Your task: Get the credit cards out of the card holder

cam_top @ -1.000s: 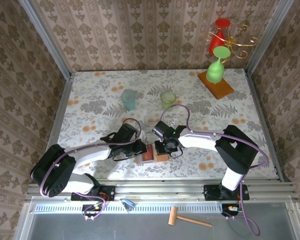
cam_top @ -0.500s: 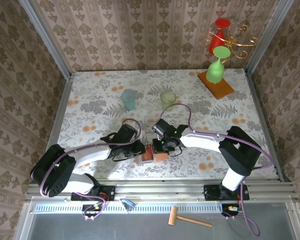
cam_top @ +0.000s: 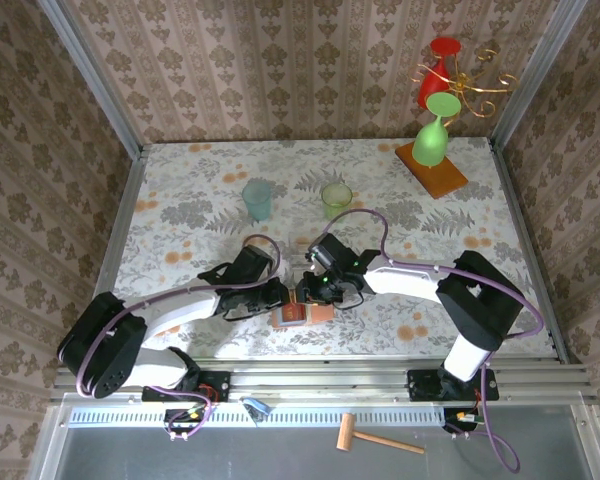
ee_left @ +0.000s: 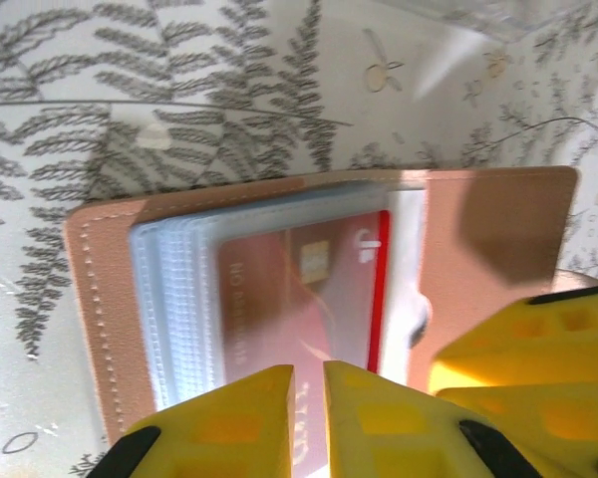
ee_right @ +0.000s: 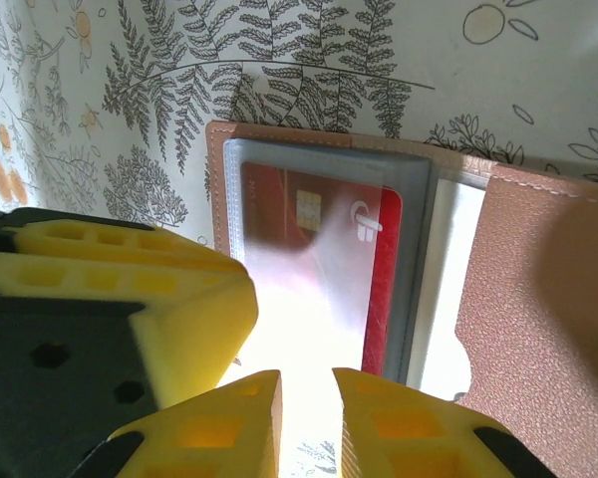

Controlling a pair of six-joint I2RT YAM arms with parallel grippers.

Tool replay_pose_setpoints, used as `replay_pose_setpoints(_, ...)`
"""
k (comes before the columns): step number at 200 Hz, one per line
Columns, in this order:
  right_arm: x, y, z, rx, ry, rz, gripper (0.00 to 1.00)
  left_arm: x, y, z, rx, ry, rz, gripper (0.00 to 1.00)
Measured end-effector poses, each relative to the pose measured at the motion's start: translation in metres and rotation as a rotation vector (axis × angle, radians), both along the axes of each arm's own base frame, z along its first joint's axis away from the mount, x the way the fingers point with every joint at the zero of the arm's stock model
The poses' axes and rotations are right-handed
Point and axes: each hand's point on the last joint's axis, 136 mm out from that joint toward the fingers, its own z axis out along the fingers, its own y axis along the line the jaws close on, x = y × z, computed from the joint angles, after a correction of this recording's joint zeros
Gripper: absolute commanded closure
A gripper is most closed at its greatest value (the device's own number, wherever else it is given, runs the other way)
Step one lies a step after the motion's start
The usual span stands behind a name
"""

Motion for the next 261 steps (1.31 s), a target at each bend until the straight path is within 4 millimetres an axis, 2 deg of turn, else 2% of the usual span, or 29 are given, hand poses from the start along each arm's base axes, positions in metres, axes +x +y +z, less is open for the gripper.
replay_pose_setpoints(35,0.000,-0.001,-0.002,0.017,0.031,-0.025,0.78,-0.004,-0.005,0.003,-0.007,-0.006,-0.020,0.84)
replay_pose_setpoints(75,0.002,0.001,-0.006,0.026,0.047,-0.041,0.79,-0.006,-0.002,-0.008,0.022,0.020,-0.019,0.84)
replay_pose_setpoints(100,0.001,0.001,-0.012,0.020,0.065,-0.042,0.79,-0.005,-0.001,-0.009,0.029,0.017,-0.015,0.84)
replay_pose_setpoints(164,0.002,0.005,-0.013,0.036,0.075,-0.048,0.79,-0.005,-0.001,-0.009,0.030,0.018,-0.013,0.85)
replay_pose_setpoints(201,0.001,0.003,-0.021,0.019,0.090,-0.049,0.76,-0.005,-0.001,-0.009,0.030,0.018,-0.013,0.85)
replay_pose_setpoints(261,0.000,-0.001,-0.023,-0.008,0.084,-0.042,0.71,-0.005,-0.001,-0.009,0.030,0.017,-0.014,0.84)
